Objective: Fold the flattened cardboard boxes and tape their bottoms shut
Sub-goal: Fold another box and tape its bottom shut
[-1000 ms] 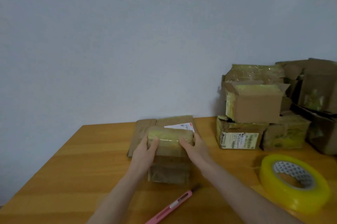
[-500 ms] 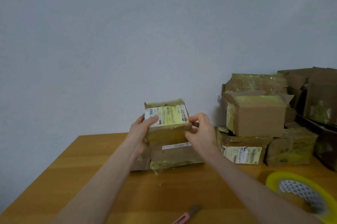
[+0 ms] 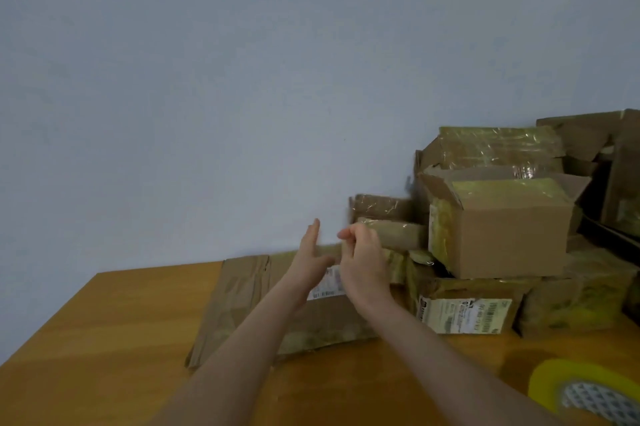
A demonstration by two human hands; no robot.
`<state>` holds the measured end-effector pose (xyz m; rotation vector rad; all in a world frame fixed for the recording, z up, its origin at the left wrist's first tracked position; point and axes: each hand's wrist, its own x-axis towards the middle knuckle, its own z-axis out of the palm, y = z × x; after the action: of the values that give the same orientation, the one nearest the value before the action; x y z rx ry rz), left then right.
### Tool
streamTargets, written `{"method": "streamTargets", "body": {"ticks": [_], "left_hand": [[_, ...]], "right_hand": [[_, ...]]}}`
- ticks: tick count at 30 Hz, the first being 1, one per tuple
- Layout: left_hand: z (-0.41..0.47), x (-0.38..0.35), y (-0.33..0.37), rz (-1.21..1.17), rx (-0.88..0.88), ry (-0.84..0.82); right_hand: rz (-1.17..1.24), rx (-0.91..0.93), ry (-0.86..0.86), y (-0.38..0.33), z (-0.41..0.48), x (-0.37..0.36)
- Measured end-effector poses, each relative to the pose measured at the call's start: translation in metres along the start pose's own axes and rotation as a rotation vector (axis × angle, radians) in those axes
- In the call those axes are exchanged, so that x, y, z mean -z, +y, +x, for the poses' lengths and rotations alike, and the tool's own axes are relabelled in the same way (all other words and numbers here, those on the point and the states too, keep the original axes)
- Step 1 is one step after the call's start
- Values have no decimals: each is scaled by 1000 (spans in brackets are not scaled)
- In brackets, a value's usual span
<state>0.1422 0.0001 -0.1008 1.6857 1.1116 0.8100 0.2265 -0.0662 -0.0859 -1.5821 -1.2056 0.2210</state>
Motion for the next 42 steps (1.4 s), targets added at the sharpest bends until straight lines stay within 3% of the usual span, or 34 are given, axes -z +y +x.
{"method": "streamTargets", "body": {"ticks": [3,5,9,11,13,18,23,27,32,34,39,42], "left_hand": [[-11,27,-23,287,-17,301],[-25,53,-37,431,23,411],[-48,98,-73,675,335,350],[-55,105,-80,605,436,279],[-61,107,-76,400,425,326],[-68,125,-64,-79,502,430],[-94,179,-40,-106,367,591],[-143,224,-34,-151,271,661],[-212,224,-25,-241,100,608],[-233,215,-20,-251,8,556],[-264,186,-12,-153,-104,361],[-262,166,-14,-116,-90,195]], "right_hand": [[-70,-46,-159,13,-11,-20],[-133,-109,-258,18,-17,-29],[-422,-148,-447,23,-29,-37],[-551,-87,-544,26,-37,-43],[-584,-29,-611,27,-44,-49],[-391,-47,-604,20,-47,-53],[-259,-230,-460,-1,-27,-30],[-201,-209,-464,-26,-49,-21],[389,-396,-512,-62,-80,-6],[553,-385,-508,-72,-89,6],[485,-166,-495,-82,-116,39],[392,-136,-521,-71,-131,45]]}}
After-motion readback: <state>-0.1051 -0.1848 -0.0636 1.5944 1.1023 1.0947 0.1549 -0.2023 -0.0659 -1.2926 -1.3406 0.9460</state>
